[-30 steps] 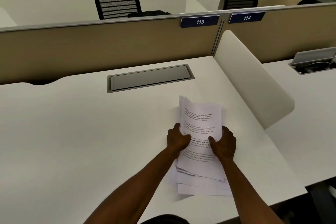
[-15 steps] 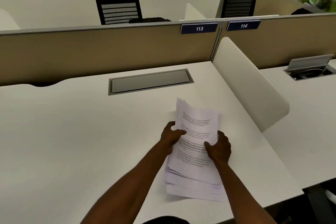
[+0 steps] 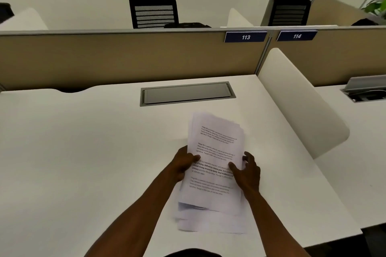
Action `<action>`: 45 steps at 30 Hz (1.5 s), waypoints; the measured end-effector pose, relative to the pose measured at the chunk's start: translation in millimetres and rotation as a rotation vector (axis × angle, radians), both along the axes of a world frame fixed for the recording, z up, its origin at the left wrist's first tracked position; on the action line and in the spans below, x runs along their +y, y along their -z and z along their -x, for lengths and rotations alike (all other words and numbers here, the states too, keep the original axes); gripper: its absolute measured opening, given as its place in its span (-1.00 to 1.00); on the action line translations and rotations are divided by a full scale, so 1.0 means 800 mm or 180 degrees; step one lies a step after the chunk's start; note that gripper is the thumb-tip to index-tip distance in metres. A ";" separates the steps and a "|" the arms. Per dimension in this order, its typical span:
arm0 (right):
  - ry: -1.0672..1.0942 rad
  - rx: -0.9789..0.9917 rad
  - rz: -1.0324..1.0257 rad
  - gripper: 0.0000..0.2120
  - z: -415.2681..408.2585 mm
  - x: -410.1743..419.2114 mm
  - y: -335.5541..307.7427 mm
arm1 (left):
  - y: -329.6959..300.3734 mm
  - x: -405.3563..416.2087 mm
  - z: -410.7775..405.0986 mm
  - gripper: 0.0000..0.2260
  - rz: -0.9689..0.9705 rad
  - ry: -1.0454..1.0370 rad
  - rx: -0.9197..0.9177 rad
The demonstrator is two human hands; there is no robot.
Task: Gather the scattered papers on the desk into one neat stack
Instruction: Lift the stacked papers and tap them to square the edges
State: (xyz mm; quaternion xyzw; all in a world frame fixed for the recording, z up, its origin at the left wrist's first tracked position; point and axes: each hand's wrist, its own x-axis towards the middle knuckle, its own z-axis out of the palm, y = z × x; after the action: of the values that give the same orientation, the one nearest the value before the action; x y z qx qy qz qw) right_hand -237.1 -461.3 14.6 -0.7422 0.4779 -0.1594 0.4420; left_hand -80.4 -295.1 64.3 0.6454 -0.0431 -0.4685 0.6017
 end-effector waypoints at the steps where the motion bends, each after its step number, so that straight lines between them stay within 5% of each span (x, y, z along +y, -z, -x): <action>1: 0.0045 -0.0134 -0.0180 -0.21 -0.004 0.001 -0.003 | -0.005 0.014 -0.007 -0.68 0.0144 0.0003 0.0001; 4: 0.0030 -0.0781 -0.1238 -0.13 -0.023 0.008 -0.023 | -0.023 0.059 -0.032 -0.63 0.0631 0.0068 -0.0027; 8: -0.0760 -0.1527 -0.2218 -0.53 -0.061 0.033 -0.061 | -0.055 0.116 -0.063 -0.62 0.0876 -0.0034 -0.0262; 11: -0.0982 -0.1802 -0.2177 -0.71 -0.098 0.068 -0.093 | -0.079 0.155 -0.081 -0.65 0.0819 -0.0203 -0.0646; 20: -0.1333 -0.2538 -0.1454 -0.83 -0.161 0.166 -0.161 | -0.125 0.240 -0.102 -0.62 0.0879 -0.0928 -0.1576; 33: -0.0970 -0.2012 -0.1413 -0.87 -0.162 0.218 -0.113 | -0.066 0.260 -0.080 -0.76 0.0441 -0.1466 -0.1532; 39: -0.1269 -0.2048 -0.1195 -0.59 -0.163 0.212 -0.126 | -0.072 0.280 -0.091 -0.39 0.0586 -0.1322 -0.1810; 45: -0.1224 -0.1886 -0.1261 -0.75 -0.177 0.225 -0.117 | -0.076 0.263 -0.082 -0.55 0.0511 -0.1370 -0.2137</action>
State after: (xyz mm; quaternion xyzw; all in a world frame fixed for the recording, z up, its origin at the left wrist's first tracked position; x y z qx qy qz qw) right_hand -95.6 -281.7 108.2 -0.6404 0.2037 -0.1857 0.7169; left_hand -15.0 -84.5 125.0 0.7077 -0.1376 -0.0902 0.6871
